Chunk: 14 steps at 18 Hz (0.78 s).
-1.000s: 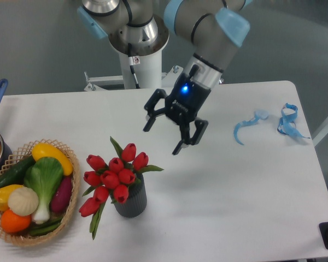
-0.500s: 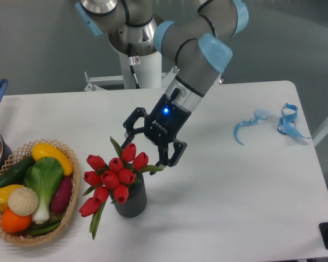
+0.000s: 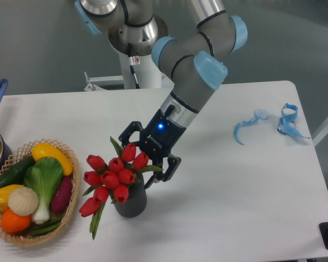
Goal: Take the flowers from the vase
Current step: 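Lower the gripper around the tulip stems and close on them, then lift the gripped tulip bunch up out of the black vase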
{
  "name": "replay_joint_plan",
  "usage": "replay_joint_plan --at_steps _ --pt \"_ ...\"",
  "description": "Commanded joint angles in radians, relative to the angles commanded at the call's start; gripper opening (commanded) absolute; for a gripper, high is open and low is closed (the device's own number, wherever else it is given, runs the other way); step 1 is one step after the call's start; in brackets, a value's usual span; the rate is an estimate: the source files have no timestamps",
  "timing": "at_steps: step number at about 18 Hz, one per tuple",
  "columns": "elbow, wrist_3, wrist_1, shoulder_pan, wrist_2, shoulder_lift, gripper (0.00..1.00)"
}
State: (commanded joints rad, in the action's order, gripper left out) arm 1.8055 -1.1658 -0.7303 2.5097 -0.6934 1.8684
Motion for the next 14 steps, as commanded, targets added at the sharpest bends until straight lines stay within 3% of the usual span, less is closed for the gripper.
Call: replay_joint_plan --at_steps 7,10,14 --pt "-0.008 0.003 0.008 -0.022 0.000 0.023 0.99" --pt "-0.008 0.005 0.008 -0.022 0.002 0.018 0.68" --pt "-0.011 0.008 0.008 -0.020 0.002 0.017 0.36"
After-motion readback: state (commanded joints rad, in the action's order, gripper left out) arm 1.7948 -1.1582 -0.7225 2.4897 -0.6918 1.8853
